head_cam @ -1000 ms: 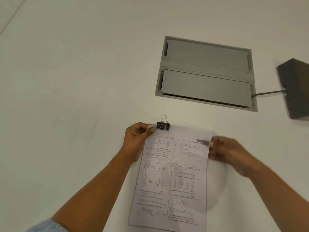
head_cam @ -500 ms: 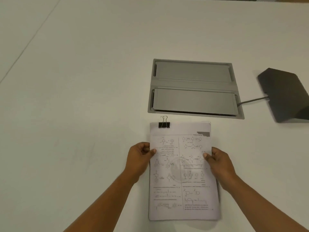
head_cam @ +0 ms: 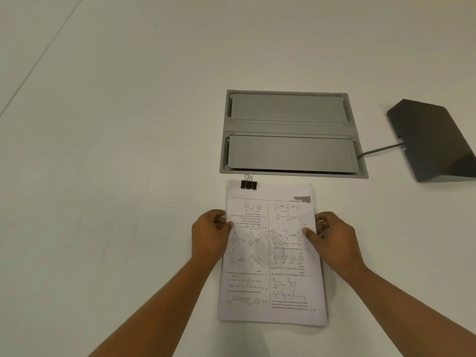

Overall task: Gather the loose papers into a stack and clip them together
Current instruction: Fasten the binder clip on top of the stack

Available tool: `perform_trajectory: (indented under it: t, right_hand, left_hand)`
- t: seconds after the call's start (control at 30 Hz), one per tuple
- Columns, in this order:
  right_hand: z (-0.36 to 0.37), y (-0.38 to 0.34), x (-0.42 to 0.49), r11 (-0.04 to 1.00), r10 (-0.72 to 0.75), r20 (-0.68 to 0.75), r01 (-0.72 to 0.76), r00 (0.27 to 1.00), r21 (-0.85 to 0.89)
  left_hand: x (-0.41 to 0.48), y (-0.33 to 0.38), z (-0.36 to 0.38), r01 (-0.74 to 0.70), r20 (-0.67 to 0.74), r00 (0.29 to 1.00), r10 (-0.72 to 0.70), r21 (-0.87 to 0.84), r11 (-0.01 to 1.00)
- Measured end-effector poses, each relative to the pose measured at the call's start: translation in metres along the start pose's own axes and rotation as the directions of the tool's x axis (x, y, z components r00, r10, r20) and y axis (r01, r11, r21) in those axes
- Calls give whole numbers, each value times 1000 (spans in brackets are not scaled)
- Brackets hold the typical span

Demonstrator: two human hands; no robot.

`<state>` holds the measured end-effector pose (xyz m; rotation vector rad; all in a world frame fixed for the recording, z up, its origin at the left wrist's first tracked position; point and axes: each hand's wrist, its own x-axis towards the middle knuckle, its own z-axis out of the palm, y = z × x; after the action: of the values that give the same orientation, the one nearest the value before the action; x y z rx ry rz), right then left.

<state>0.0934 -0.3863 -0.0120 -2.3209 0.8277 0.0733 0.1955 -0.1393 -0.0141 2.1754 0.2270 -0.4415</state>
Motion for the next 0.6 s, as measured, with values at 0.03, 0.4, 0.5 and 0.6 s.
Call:
perform_trajectory:
  t: [0.03, 0.4, 0.5, 0.6]
  right_hand:
    - [1, 1, -2, 999, -9, -18, 9, 1000, -37]
    - [38, -4, -53, 867, -289, 105, 307, 951, -392]
    - [46, -1, -53, 834, -280, 173, 329, 944, -443]
    - [44, -3, -48, 816, -258, 225, 337, 940, -469]
  left_hand:
    - [-2, 0, 0, -21, -17, 1000, 22, 48, 999]
    - [-58, -41, 28, -475, 285, 880, 381, 511, 716]
    - [-68, -49, 36, -457, 302, 889, 344, 536, 710]
    - [-70, -47, 39, -421, 298, 906, 302, 551, 720]
